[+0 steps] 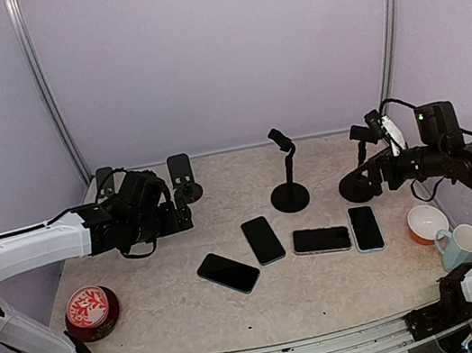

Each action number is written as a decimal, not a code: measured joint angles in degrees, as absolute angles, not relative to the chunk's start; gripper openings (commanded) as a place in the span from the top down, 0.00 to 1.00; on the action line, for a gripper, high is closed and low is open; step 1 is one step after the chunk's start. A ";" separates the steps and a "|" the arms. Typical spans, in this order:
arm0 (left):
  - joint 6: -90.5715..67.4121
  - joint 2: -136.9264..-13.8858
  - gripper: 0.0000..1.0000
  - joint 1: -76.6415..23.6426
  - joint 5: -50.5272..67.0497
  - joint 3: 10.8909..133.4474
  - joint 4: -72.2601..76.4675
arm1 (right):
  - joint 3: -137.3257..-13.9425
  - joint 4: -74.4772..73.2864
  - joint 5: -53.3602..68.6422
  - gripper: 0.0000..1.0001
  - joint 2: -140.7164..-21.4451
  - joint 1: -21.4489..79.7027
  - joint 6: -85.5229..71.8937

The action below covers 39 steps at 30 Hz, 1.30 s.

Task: Place the phone on the phone stand
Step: Pick up the phone at the center of the board.

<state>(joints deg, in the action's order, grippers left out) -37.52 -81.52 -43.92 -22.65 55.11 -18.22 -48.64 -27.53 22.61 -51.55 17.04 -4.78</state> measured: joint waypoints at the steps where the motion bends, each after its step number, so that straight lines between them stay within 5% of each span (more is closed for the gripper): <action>1: -37.54 -81.65 0.01 -43.99 -22.65 55.11 -18.11 | -49.19 -27.77 22.17 0.00 -52.25 17.69 -4.25; 39: -38.41 -79.81 0.01 -44.36 -21.76 50.96 -17.21 | -53.10 -32.91 9.41 0.00 -75.31 37.39 14.35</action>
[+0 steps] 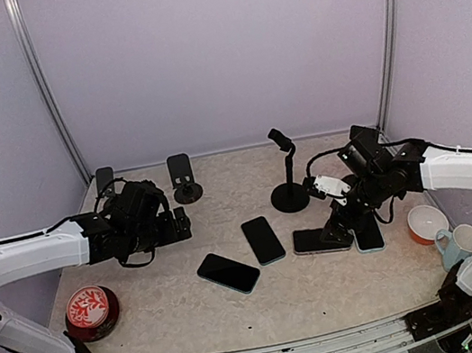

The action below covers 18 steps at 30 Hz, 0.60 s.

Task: Place the phone on the phone stand
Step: Pick up the phone at the center of the board.

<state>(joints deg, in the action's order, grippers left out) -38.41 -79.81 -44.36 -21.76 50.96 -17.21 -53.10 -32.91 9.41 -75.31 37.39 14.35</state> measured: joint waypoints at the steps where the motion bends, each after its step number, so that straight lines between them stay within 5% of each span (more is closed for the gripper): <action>1: -38.41 -79.81 0.01 -44.36 -21.69 50.78 -17.15 | -53.15 -32.88 9.45 0.00 -75.68 37.39 14.83; 18: -38.39 -79.22 0.01 -44.36 -21.39 50.37 -17.12 | -58.48 -33.54 10.48 0.00 -88.33 37.39 22.74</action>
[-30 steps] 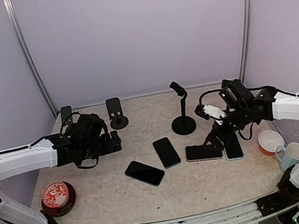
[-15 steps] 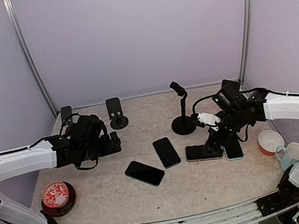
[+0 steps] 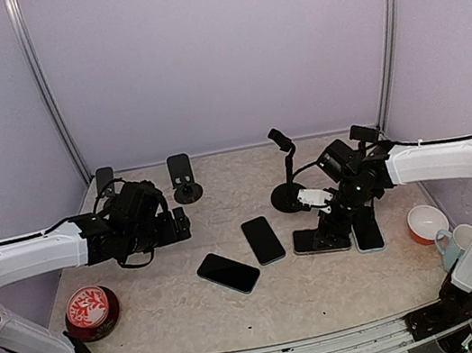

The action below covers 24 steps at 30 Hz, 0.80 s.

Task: Place the phone on the phone stand
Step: Pick up the phone at the center of the board.

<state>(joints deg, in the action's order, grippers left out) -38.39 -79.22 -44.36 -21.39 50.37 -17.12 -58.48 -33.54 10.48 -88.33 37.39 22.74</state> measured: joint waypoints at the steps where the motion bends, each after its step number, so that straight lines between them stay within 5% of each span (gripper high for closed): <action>1: -38.39 -79.13 0.01 -44.36 -21.39 50.37 -17.12 | -58.74 -33.50 10.50 0.00 -89.03 37.39 23.09; 24: -38.79 -79.11 0.01 -44.36 -20.03 50.37 -17.15 | -62.02 -33.08 9.87 0.00 -99.22 37.39 32.23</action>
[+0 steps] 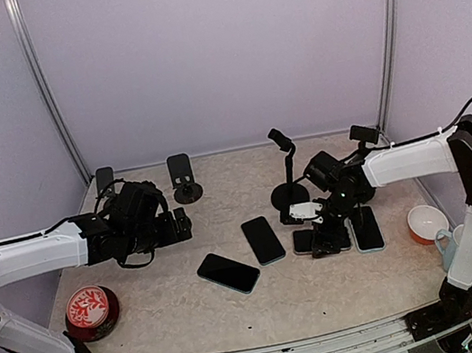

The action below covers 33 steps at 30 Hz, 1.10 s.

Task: Place the phone on the phone stand
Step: Pick up the phone at the center of the board.

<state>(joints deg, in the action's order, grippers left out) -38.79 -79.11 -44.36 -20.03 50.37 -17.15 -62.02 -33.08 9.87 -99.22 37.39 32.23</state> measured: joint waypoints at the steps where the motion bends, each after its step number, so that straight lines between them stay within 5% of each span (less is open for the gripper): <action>1: -38.79 -79.11 0.01 -44.36 -19.94 50.37 -17.15 | -62.26 -33.04 9.80 0.00 -99.63 37.39 32.45; 33: -39.72 -79.11 0.01 -44.71 -19.68 50.37 -17.21 | -65.47 -30.68 13.52 0.08 -106.96 36.21 36.36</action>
